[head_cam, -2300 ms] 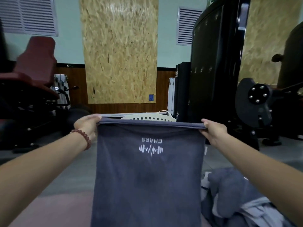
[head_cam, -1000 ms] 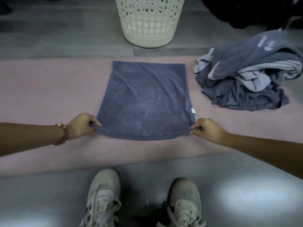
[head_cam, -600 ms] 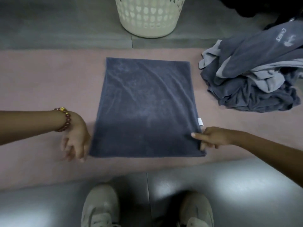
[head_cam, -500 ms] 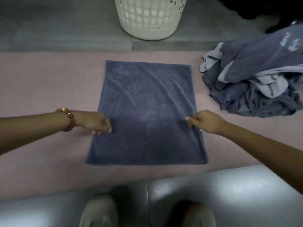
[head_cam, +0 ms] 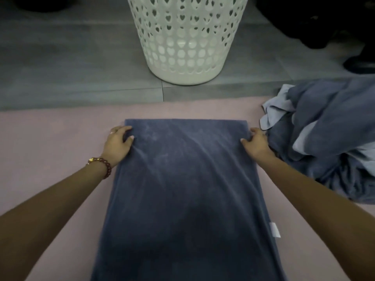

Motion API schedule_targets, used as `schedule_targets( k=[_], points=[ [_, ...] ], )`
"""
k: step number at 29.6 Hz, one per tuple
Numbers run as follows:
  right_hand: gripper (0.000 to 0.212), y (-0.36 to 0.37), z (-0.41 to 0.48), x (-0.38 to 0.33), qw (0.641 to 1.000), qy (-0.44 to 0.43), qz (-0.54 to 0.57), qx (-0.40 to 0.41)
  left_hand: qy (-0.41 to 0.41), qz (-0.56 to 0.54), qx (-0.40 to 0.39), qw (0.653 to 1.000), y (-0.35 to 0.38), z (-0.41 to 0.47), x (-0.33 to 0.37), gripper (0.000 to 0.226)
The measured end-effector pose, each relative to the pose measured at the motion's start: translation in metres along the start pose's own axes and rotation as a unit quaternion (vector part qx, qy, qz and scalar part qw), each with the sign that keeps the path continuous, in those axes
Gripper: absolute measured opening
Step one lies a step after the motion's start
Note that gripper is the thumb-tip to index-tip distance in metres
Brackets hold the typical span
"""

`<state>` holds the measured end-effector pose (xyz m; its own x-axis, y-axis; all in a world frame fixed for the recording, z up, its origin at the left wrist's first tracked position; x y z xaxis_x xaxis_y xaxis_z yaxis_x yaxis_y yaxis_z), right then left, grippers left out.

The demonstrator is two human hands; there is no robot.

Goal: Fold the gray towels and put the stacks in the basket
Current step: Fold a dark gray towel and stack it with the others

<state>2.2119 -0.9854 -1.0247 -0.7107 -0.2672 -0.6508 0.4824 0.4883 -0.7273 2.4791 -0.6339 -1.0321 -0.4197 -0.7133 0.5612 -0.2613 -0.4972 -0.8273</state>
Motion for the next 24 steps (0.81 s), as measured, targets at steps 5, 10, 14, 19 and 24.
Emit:
schedule_targets(
  k=[5,10,14,19,24],
  points=[
    [0.051,0.002,0.034,-0.019,0.993,-0.055,0.014,0.099,0.016,-0.059,0.054,0.997,0.006,0.050,0.001,0.021],
    [0.035,-0.010,0.049,-0.030,0.972,-0.128,-0.092,0.174,-0.044,-0.055,0.139,0.988,0.001,0.069,-0.015,0.015],
    [0.031,0.006,0.054,-0.023,0.973,-0.121,-0.130,0.148,-0.011,-0.025,0.159,0.987,-0.001,0.069,-0.008,0.017],
    [0.040,0.037,0.009,-0.071,0.930,-0.293,-0.176,0.133,0.188,0.106,0.126,0.968,0.002,0.013,0.065,0.038],
    [0.061,0.107,-0.042,-0.061,0.813,-0.470,-0.331,-0.095,0.277,0.279,-0.096,0.914,0.064,-0.017,0.052,0.068]
  ],
)
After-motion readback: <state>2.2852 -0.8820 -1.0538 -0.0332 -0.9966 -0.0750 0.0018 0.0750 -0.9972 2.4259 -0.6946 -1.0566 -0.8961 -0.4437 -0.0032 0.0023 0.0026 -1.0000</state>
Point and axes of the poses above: each hand's wrist, its own z-axis towards the middle knuckle, its own y-axis out of the palm, x = y × z, the point moved 9 cm from there along z, towards the middle knuckle, and after that the axes turned 2 degrees about z, right-handed, at the moved point
